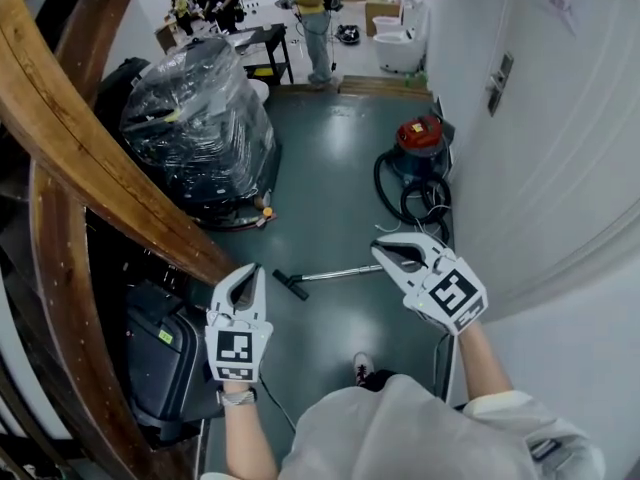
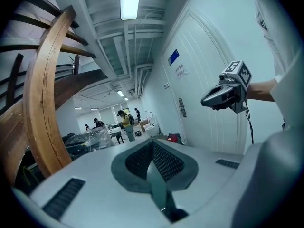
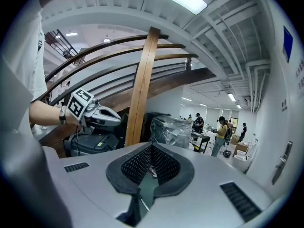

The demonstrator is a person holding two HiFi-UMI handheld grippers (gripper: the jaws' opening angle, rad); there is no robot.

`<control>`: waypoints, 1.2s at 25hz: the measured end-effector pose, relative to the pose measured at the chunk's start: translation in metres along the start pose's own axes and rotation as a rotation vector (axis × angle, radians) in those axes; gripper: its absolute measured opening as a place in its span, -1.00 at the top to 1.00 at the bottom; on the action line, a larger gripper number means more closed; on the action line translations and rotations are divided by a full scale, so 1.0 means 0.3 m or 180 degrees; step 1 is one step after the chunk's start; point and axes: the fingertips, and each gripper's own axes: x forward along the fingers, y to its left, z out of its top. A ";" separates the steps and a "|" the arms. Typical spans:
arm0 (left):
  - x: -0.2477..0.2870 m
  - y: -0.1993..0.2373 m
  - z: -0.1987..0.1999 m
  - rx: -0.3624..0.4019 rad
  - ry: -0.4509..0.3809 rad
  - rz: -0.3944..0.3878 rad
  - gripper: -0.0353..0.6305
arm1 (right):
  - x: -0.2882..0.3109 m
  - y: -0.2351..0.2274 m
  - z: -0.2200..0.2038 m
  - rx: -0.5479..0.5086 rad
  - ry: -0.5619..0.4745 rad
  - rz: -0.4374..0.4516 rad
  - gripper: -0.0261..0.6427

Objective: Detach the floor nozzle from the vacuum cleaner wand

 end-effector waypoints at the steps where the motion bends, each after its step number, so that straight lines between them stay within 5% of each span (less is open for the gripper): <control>1: 0.020 -0.003 -0.001 0.0004 0.0011 -0.0006 0.89 | 0.006 -0.012 -0.004 -0.0046 -0.0003 0.0032 0.83; 9: 0.135 -0.011 0.013 0.0035 0.0056 -0.0009 0.89 | 0.051 -0.089 -0.015 -0.0120 -0.0060 0.0299 0.83; 14: 0.156 0.002 0.007 -0.0012 0.0067 -0.0007 0.89 | 0.069 -0.167 0.001 -0.0023 -0.0123 -0.0054 0.84; 30: 0.405 0.246 -0.148 -0.0233 0.0061 -0.0206 0.89 | 0.369 -0.289 -0.050 0.0249 0.0164 -0.0304 0.84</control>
